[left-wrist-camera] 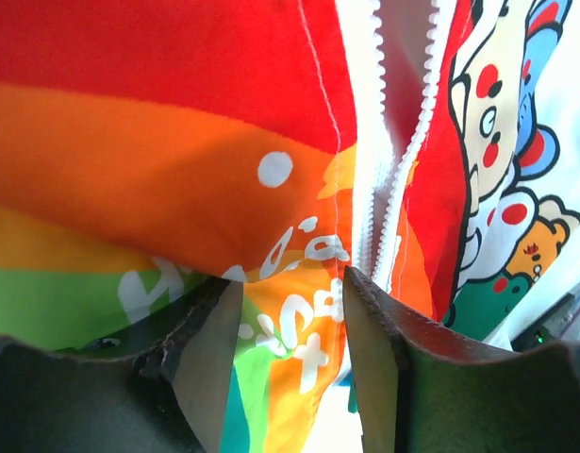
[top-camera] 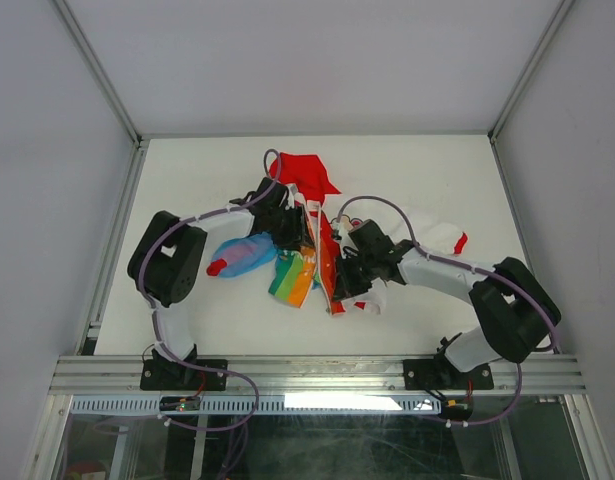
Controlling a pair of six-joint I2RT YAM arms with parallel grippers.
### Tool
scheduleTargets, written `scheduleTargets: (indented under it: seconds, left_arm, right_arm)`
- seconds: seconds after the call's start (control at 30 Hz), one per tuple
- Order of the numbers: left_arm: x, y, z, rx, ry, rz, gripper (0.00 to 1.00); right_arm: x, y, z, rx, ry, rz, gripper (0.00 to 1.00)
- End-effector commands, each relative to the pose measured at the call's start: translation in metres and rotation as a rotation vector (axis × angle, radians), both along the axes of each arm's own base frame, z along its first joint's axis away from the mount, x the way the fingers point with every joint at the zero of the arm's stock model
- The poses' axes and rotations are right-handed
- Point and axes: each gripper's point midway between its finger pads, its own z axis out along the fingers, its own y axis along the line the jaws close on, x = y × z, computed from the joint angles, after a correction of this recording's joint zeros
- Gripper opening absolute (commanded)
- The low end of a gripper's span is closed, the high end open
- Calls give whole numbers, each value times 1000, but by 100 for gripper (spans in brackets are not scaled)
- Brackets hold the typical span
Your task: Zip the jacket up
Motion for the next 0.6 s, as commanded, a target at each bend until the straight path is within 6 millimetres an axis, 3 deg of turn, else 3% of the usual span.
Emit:
scheduleTargets:
  seconds: [0.0,0.33,0.47,0.57]
  left_arm:
    - [18,11,37,4,-151,31,50]
    - [-35,13,99,-209,-134,55,57]
    - [-53,2,113,-352,-79,46,59]
    - [-60,-6,112,-426,-23,43,59]
  right_arm:
    - [17,24,20,117,-74,1,0]
    - [22,35,53,295,-149,-11,0]
    - [18,42,68,405,-167,-1,0]
    - [18,44,76,446,-186,-3,0]
